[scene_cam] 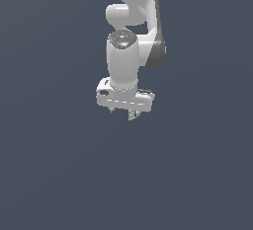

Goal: Pick up the object and move it to a goal position.

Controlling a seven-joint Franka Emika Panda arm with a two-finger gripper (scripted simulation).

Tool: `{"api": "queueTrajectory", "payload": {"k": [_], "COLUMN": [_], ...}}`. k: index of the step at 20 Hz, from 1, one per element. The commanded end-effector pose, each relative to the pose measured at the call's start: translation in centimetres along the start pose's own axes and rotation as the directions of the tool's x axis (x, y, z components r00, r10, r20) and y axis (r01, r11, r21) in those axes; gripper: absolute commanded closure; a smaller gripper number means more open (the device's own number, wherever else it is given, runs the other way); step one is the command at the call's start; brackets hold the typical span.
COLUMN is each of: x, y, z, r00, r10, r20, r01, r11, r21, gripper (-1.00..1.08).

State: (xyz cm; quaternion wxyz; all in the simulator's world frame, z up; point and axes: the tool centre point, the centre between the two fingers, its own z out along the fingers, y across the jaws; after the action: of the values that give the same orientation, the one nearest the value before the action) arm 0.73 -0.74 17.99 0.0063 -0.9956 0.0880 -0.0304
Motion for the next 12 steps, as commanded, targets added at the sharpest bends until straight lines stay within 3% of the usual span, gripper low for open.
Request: {"api": "queueTrajectory", "payload": {"k": [1, 6, 12], "x": [-0.5, -1.9, -3.5], "y": [-0.3, -0.9, -1.5], "z": [0.5, 1.7, 3.0], "r00": [0.999, 0.985, 0.95], "r10": [0.05, 0.17, 0.312], "r20": [0.004, 0.012, 0.021], "r01": [-0.05, -0.17, -0.312], "r11": [0.999, 0.986, 0.95], "r21": [0.0, -0.003, -0.01], "gripper": [-0.92, -0.92, -0.92]}}
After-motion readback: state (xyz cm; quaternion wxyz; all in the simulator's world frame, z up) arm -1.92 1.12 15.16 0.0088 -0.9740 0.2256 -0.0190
